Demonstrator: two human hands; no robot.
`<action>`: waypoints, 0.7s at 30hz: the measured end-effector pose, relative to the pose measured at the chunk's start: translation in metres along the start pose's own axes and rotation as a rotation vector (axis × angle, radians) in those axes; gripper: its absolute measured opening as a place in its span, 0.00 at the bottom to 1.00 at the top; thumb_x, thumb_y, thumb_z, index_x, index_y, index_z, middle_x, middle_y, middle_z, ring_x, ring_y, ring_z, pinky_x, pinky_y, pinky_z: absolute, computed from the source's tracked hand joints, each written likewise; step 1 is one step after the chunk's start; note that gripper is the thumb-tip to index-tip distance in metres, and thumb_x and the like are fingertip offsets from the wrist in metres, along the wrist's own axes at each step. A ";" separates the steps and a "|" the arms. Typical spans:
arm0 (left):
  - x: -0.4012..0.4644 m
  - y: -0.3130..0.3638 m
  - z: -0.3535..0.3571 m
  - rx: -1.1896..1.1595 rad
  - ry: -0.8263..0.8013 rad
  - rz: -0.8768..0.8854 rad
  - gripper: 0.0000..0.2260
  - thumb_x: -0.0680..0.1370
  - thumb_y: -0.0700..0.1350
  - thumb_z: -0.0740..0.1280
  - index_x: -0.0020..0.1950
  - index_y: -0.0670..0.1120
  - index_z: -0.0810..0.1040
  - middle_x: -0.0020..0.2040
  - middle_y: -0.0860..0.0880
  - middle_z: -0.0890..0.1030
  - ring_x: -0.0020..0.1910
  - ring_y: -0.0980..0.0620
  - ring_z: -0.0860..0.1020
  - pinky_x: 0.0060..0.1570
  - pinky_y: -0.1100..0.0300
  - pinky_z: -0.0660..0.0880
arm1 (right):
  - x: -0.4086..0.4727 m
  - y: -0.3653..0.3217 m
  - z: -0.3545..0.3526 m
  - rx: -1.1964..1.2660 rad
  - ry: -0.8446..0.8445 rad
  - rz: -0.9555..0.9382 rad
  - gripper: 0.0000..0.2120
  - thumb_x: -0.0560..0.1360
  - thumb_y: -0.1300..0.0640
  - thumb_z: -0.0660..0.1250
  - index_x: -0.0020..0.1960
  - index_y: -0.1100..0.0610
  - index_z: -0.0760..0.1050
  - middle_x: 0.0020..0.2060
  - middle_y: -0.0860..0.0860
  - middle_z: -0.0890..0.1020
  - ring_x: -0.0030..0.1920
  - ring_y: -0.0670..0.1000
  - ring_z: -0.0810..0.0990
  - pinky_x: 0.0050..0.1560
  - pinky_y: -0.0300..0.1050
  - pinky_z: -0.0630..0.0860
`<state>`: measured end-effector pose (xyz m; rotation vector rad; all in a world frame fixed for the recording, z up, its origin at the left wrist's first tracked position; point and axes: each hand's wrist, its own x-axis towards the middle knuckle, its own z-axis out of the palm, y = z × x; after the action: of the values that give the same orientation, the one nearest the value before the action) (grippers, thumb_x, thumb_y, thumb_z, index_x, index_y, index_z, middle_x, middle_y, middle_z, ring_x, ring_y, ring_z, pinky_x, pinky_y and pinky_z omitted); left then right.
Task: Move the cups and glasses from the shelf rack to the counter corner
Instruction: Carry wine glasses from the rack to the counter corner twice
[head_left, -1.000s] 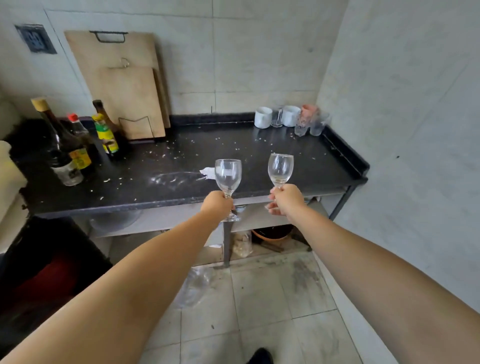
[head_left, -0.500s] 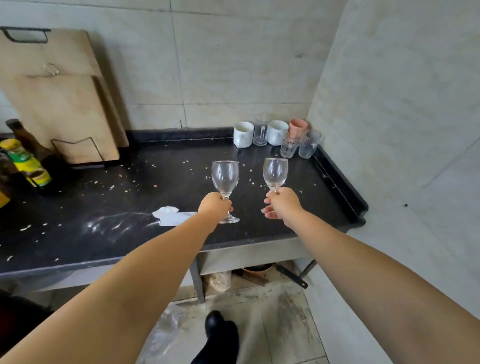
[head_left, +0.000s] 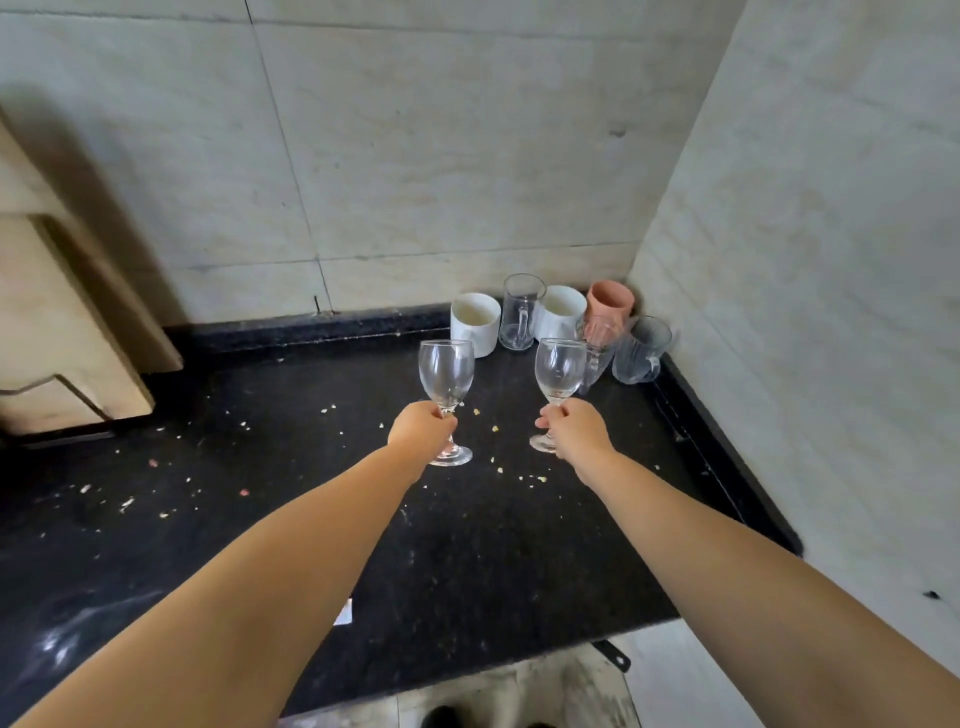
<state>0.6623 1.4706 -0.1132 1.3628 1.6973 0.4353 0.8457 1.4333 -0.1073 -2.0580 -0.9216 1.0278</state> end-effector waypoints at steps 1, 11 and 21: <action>0.008 0.002 0.002 -0.007 -0.004 -0.008 0.14 0.77 0.40 0.63 0.31 0.43 0.70 0.31 0.47 0.72 0.39 0.47 0.73 0.40 0.57 0.68 | 0.010 0.000 0.001 -0.016 -0.007 -0.005 0.14 0.81 0.58 0.56 0.58 0.62 0.76 0.52 0.54 0.81 0.44 0.50 0.76 0.37 0.40 0.70; 0.089 0.030 0.047 -0.219 0.047 -0.152 0.09 0.77 0.43 0.66 0.52 0.40 0.81 0.44 0.45 0.80 0.45 0.47 0.78 0.44 0.56 0.72 | 0.118 0.010 0.023 -0.023 -0.070 -0.080 0.12 0.79 0.58 0.63 0.55 0.65 0.78 0.50 0.59 0.82 0.50 0.57 0.84 0.54 0.49 0.78; 0.136 0.043 0.100 -0.337 0.119 -0.262 0.10 0.76 0.45 0.67 0.51 0.39 0.81 0.48 0.43 0.83 0.46 0.46 0.79 0.46 0.56 0.73 | 0.182 0.024 0.037 -0.026 -0.107 -0.101 0.09 0.76 0.60 0.67 0.53 0.64 0.79 0.47 0.57 0.82 0.48 0.53 0.79 0.45 0.41 0.71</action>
<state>0.7681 1.5834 -0.1928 0.8742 1.7743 0.6282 0.9025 1.5765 -0.2147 -1.9716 -1.0871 1.0853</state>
